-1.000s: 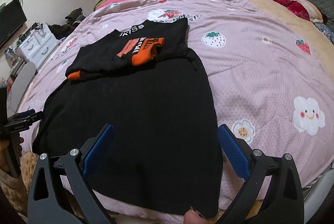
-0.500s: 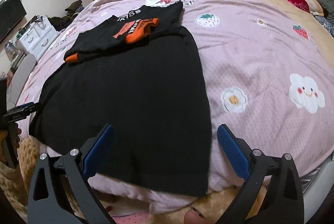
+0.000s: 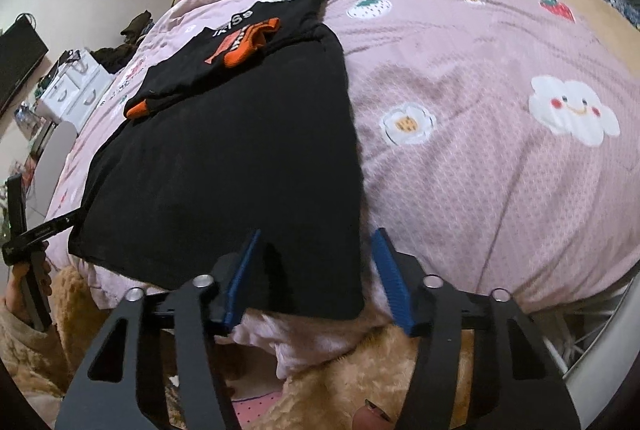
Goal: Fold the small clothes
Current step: 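Grasp the hem with the right tool while the left tool grasps it too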
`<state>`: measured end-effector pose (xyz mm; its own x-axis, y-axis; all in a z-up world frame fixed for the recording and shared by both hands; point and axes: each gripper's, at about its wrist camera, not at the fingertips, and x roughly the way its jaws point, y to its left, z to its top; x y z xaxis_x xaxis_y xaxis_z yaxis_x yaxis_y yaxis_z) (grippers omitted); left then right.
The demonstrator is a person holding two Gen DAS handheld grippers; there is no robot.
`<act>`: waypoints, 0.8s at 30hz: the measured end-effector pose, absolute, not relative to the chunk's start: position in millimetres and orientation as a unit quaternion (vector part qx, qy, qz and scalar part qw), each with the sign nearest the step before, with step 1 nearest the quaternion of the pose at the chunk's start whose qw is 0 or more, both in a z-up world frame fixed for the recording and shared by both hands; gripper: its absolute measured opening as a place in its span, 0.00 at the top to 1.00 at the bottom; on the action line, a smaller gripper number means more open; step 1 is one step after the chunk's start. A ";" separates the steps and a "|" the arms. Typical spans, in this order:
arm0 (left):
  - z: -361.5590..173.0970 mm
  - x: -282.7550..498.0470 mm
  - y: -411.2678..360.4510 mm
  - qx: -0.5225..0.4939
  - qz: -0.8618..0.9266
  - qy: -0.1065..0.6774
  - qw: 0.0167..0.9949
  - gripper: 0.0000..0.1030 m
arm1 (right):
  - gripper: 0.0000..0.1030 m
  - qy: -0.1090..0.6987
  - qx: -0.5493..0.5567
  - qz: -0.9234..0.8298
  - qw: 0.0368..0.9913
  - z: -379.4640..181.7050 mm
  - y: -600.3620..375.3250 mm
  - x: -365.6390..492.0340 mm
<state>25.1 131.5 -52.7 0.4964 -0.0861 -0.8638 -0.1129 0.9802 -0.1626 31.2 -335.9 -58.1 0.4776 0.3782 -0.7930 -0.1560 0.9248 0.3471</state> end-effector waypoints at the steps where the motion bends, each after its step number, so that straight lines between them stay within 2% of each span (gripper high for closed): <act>1: -52.4 23.8 132.0 -0.101 0.006 0.502 0.859 0.38 | 0.64 0.487 0.115 0.158 0.851 -59.0 -336.8 29.6; 2: -52.2 22.2 132.5 -0.102 0.005 0.501 0.859 0.39 | 0.68 0.488 0.115 0.161 0.850 -60.1 -337.4 27.4; 4: -52.6 18.5 133.3 -0.107 0.001 0.503 0.858 0.39 | 0.85 0.489 0.109 0.160 0.850 -61.0 -336.7 25.0; 6: -53.0 16.0 133.4 -0.112 -0.001 0.504 0.857 0.40 | 0.90 0.484 0.100 0.160 0.854 -57.9 -335.0 21.3; 14: -55.4 7.8 130.3 -0.111 -0.009 0.506 0.855 0.41 | 0.92 0.434 0.115 0.182 0.875 -21.1 -342.8 15.3; 19: -54.9 -2.5 134.5 -0.149 -0.018 0.499 0.853 0.59 | 0.92 0.415 0.123 0.185 0.882 -2.3 -346.6 21.4; 24: -57.0 -6.1 126.9 -0.153 -0.035 0.509 0.846 0.62 | 0.92 0.407 0.132 0.187 0.884 4.5 -347.0 26.3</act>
<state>-6.1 126.9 -57.0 0.4798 -0.2158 -0.8504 -0.0960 0.9505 -0.2954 26.3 -347.0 4.5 0.5989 0.4387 -0.6700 -0.2240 0.8950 0.3858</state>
